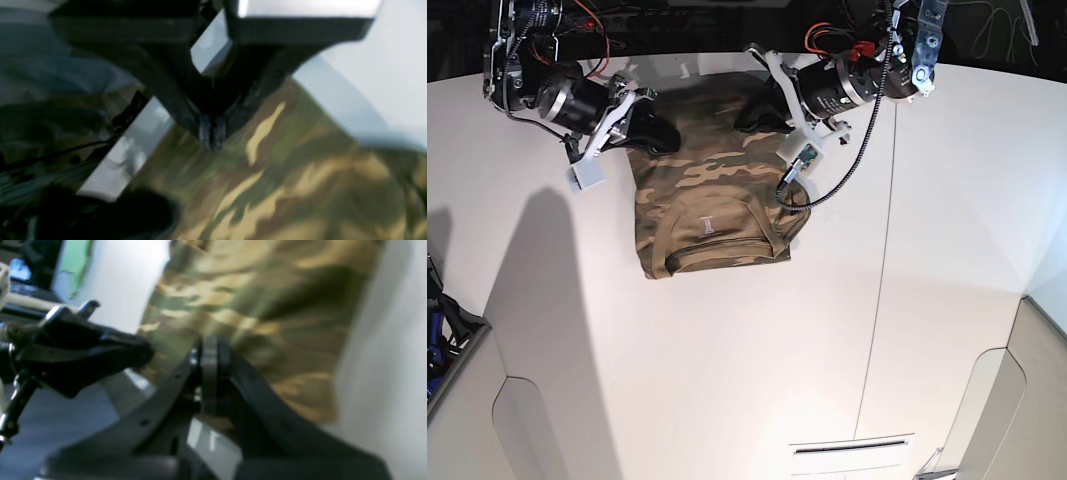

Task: Fold the T-shirt properly
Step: 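Press and square the folded bundle with both grippers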

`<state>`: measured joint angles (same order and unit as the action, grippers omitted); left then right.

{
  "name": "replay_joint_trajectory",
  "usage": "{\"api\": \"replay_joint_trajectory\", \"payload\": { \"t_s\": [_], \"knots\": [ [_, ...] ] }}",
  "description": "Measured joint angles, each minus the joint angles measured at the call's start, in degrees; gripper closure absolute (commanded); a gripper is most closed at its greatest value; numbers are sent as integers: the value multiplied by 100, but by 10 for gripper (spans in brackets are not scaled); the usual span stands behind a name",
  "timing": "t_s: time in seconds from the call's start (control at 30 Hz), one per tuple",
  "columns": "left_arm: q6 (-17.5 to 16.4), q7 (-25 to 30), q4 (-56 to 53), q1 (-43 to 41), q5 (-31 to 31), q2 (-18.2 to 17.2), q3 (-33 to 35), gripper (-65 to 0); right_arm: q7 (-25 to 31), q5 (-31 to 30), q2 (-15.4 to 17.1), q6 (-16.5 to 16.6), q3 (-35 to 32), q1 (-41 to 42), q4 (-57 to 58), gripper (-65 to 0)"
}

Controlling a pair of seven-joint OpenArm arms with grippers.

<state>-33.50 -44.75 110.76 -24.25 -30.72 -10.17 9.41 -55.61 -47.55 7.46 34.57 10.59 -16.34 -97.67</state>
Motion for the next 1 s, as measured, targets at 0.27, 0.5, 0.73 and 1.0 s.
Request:
{"api": "replay_joint_trajectory", "payload": {
  "t_s": [0.27,0.5,0.73,1.0],
  "knots": [
    [-48,160,-1091,476,-59,0,0,0,420,437,0,20,0,114,487,0],
    [-81,173,-1419,1099,282,2,9,0,542,380,-13,50,-98,785,1375,0],
    [-39,160,-1565,1615,826,-28,-4,0,592,507,-328,11,-328,1346,1891,0],
    [151,149,-1720,2052,1086,-31,-7,0,564,649,-474,-2,-398,1443,1893,0]
  ]
}}
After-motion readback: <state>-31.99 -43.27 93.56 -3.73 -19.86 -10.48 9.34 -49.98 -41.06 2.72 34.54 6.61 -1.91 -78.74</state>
